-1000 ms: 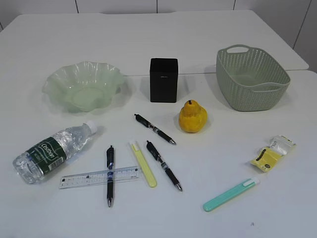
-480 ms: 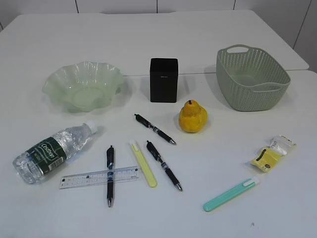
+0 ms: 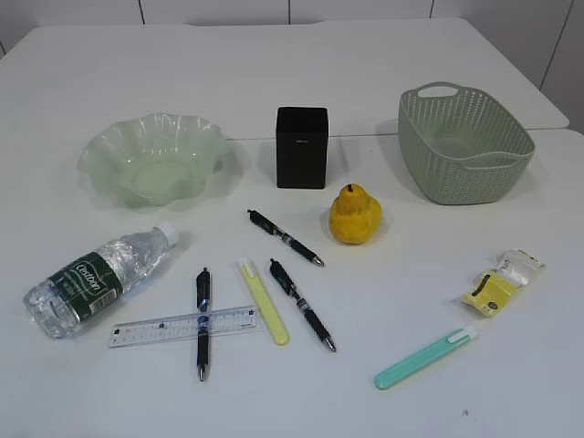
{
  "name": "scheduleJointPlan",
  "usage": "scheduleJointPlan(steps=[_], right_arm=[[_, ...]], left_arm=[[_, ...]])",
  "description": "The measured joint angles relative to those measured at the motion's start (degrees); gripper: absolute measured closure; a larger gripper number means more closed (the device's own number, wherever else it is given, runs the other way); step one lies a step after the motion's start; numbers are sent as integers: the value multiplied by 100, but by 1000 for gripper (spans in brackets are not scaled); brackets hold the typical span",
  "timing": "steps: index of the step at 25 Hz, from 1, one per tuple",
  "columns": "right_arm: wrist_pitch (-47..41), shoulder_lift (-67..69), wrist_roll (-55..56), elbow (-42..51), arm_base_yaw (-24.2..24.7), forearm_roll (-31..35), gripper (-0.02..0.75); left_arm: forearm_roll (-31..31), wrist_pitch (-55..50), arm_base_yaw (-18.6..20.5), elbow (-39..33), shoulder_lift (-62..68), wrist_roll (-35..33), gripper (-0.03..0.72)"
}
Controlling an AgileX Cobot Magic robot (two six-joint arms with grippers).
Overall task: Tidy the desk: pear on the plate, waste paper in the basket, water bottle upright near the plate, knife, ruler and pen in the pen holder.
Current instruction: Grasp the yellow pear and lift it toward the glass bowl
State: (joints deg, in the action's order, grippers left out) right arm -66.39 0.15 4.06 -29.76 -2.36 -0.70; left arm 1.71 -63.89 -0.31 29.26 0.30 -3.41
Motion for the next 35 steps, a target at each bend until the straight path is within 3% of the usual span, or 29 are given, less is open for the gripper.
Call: scheduleJointPlan(steps=[17,35], right_arm=[[-126,3670,-24,-1559,0,407,188],[-507,8100,45,-5308,0,1111,186]], left_arm=[[0,0,0,0,0,0,162],[0,0,0,0,0,0,162]])
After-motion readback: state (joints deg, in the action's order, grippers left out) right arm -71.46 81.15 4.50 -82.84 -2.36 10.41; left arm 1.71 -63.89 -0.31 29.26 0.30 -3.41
